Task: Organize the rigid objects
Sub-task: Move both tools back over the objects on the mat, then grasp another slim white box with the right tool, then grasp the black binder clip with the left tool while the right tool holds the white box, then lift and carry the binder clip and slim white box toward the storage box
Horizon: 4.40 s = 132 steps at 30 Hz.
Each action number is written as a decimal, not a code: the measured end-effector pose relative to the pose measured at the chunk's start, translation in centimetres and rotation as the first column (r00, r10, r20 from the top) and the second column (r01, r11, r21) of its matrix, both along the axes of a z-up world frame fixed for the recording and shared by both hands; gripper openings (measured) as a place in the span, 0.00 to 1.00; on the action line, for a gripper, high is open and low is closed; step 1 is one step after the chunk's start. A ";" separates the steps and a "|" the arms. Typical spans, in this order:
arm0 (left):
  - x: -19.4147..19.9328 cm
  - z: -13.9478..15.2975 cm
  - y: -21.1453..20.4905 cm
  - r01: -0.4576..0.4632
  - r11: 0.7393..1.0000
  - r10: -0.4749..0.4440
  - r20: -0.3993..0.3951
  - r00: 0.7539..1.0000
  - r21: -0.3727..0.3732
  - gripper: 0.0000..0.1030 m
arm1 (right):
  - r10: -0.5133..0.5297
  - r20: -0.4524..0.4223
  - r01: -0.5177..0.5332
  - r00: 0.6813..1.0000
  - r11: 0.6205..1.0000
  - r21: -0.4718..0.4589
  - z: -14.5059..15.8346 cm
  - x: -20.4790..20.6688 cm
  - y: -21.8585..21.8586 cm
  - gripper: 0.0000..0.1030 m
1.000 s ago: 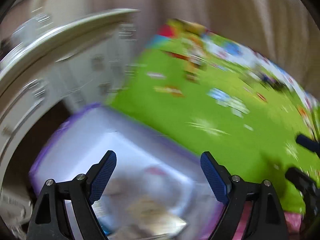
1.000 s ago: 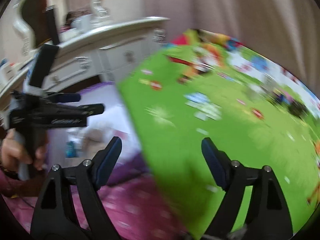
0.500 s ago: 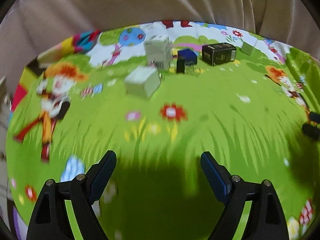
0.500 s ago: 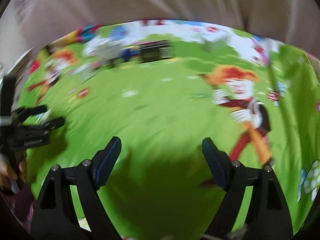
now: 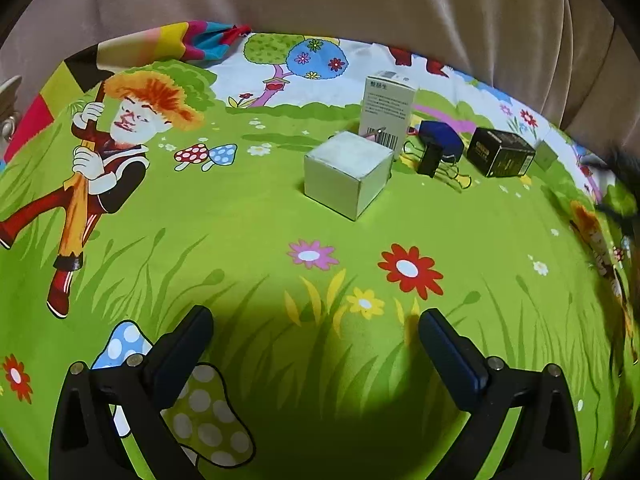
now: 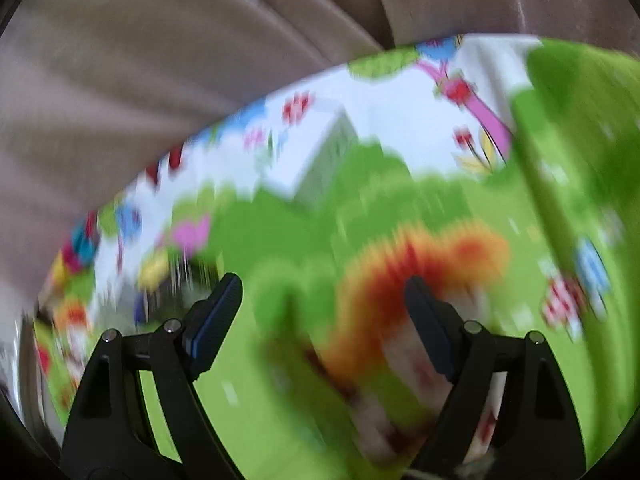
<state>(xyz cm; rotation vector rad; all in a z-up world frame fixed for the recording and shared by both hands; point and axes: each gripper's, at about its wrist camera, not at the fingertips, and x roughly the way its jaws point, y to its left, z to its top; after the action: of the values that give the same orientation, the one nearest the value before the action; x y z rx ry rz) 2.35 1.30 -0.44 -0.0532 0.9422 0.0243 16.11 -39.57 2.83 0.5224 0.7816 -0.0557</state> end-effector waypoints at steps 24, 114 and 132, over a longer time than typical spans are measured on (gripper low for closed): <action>0.7 -0.1 -0.6 0.030 0.999 -0.029 -0.018 0.999 0.031 1.00 | 0.484 -0.097 -0.483 0.870 0.797 -0.362 -0.4 -12.3 8.0 0.39; -22.1 23.1 -5.8 0.180 0.983 -0.159 0.641 0.751 0.033 0.03 | 0.352 0.610 0.007 0.710 0.863 -0.506 17.3 -36.8 13.1 0.38; -28.3 26.4 -4.5 0.100 0.989 -0.146 0.768 0.623 0.107 0.03 | 0.433 0.708 0.068 0.557 0.826 -0.559 20.9 -42.8 16.8 0.38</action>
<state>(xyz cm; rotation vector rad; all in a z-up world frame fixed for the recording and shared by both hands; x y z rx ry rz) -25.91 -3.24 25.92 0.0538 0.0564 -0.0986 -26.69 -22.75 23.69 -0.1238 -0.1446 0.1734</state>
